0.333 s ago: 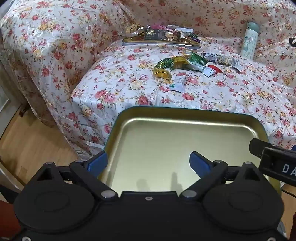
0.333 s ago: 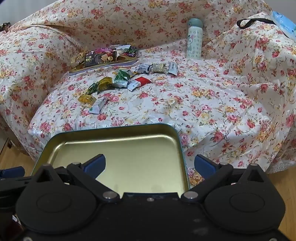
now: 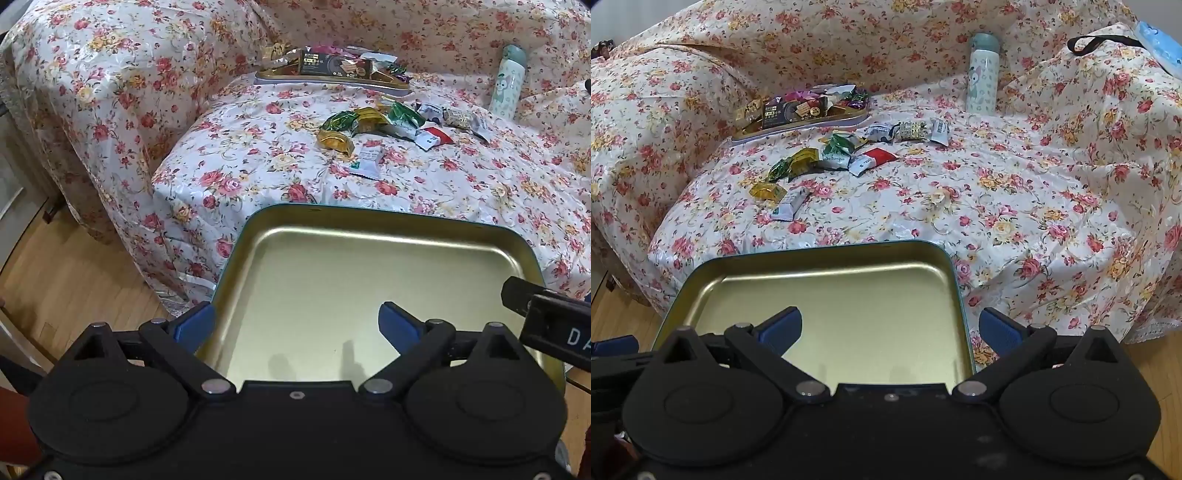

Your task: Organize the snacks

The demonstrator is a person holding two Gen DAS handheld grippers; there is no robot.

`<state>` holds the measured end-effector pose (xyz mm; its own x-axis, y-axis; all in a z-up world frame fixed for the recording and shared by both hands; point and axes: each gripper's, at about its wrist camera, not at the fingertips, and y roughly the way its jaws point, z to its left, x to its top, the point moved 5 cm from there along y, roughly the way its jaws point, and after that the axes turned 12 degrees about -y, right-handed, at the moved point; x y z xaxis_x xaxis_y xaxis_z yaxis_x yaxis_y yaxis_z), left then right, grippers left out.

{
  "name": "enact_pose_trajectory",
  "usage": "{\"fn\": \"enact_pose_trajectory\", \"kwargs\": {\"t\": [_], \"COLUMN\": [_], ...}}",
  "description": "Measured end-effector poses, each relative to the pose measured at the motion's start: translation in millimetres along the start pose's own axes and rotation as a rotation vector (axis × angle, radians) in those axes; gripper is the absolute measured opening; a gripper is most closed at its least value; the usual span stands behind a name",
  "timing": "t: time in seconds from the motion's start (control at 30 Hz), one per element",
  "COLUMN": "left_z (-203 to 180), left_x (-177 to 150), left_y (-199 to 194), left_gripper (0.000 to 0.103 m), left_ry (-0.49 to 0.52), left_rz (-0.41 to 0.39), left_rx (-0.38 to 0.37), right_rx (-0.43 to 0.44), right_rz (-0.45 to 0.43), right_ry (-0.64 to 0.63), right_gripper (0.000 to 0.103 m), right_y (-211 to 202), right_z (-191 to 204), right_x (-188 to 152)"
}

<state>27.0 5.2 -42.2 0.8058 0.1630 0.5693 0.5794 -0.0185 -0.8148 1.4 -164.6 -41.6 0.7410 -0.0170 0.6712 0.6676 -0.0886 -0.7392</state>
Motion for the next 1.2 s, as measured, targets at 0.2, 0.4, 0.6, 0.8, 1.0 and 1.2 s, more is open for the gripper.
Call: {"fn": "enact_pose_trajectory", "kwargs": {"t": [0.2, 0.4, 0.6, 0.8, 1.0, 1.2], "left_z": [-1.0, 1.3, 2.5, 2.8, 3.7, 5.2], "left_x": [-1.6, -1.1, -1.2, -0.9, -0.5, -0.4], "left_y": [0.6, -0.7, -0.2, -0.1, 0.1, 1.0], "left_gripper": [0.095, 0.095, 0.095, 0.095, 0.095, 0.095], "left_ry": [0.019, 0.015, 0.014, 0.013, 0.014, 0.013], "left_rz": [0.001, -0.007, -0.006, -0.006, -0.005, 0.003], "left_rx": [0.010, 0.013, 0.018, 0.022, 0.023, 0.030], "right_rx": [0.005, 0.007, 0.009, 0.012, 0.013, 0.013], "right_rz": [0.016, 0.017, 0.019, 0.019, 0.017, 0.017], "right_ry": [-0.003, -0.006, -0.008, -0.009, -0.012, -0.011], "right_gripper": [0.103, 0.103, 0.103, 0.103, 0.103, 0.103], "right_y": [0.4, 0.9, 1.1, 1.3, 1.2, 1.0], "right_z": [0.4, 0.2, 0.7, 1.1, 1.1, 1.3], "right_x": [2.1, 2.3, 2.6, 2.4, 2.6, 2.3]}}
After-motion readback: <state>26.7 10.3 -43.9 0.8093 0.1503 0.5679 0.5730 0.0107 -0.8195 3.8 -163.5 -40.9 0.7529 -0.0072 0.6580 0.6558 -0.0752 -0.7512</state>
